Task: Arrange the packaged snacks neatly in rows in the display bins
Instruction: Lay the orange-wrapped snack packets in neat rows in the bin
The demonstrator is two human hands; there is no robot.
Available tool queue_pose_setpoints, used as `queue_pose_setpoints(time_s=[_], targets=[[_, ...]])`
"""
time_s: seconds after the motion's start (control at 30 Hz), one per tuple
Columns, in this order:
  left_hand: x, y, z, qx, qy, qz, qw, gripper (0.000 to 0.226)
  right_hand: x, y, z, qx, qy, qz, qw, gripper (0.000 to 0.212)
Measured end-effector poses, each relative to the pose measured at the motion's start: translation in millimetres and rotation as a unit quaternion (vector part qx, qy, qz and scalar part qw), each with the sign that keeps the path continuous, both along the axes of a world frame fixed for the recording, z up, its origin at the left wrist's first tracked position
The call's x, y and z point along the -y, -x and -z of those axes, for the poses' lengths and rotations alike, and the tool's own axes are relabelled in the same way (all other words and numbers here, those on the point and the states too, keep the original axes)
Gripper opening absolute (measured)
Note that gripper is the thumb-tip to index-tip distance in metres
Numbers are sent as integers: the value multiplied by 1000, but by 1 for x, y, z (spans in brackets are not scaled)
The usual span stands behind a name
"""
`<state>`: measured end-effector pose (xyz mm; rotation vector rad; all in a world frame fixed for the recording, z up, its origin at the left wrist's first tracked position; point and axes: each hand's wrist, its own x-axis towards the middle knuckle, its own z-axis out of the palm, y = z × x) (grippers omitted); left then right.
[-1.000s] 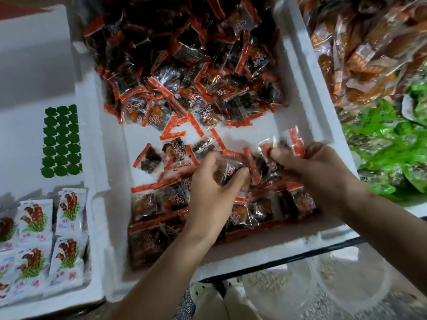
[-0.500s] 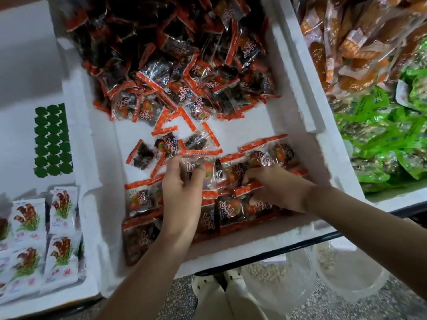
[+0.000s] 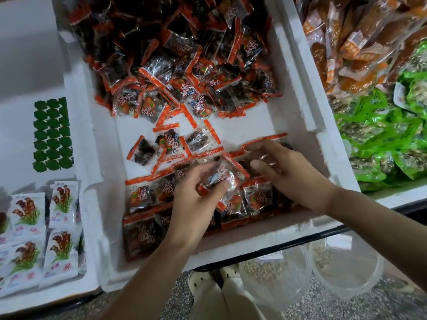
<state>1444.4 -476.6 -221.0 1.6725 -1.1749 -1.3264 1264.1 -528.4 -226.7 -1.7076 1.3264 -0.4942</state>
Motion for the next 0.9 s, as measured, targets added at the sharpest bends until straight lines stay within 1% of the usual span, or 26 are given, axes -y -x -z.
queue_pose_setpoints(time_s=[0.07,0.1,0.17,0.2,0.3,0.37,0.4,0.43,0.47,0.53,0.57,0.63,0.67,0.7,0.73,0.77,0.8,0.83,0.9], targets=[[0,4,-1,13,11,13,1000,30,0,-2,-10,75,-74,-6,994,22],[1,7,-3,11,17,16,1000,30,0,-2,-14,91,-96,-24,991,20],[3,12,-5,4,28,23,999,31,0,0,-17,83,-98,-48,991,23],[4,15,-6,-5,32,21,999,29,1,2,-17,87,-101,-42,990,25],[8,24,-13,-75,52,-30,995,22,2,8,-19,141,-132,12,981,24],[11,28,-15,-78,77,-75,991,14,4,13,-20,173,-131,69,974,8],[13,30,-16,-75,86,-87,990,11,6,16,-22,182,-122,91,971,6],[14,32,-16,-79,91,-91,989,9,7,18,-24,192,-118,98,969,7],[15,35,-15,-83,91,-90,988,10,7,20,-25,200,-121,91,968,13],[16,42,-13,-85,86,-80,989,12,6,20,-28,206,-140,67,966,30],[16,45,-12,-86,81,-72,990,11,5,20,-29,195,-141,56,969,33],[16,48,-9,-82,62,-35,994,9,6,23,-25,139,-116,47,982,24],[16,47,-7,-68,50,-3,996,6,7,27,-22,91,-88,41,991,20],[15,44,-2,-40,39,40,998,3,8,31,-17,20,-49,25,998,17],[14,41,4,6,34,87,996,6,9,35,-13,-65,-5,1,998,15],[12,36,10,66,37,136,988,13,9,39,-8,-135,26,-30,990,17],[10,31,17,130,45,184,973,21,9,41,-2,-184,37,-65,980,19],[9,27,22,190,50,229,953,28,9,41,4,-212,30,-99,972,21],[6,23,30,284,53,296,910,38,7,37,13,-223,2,-149,963,24]])
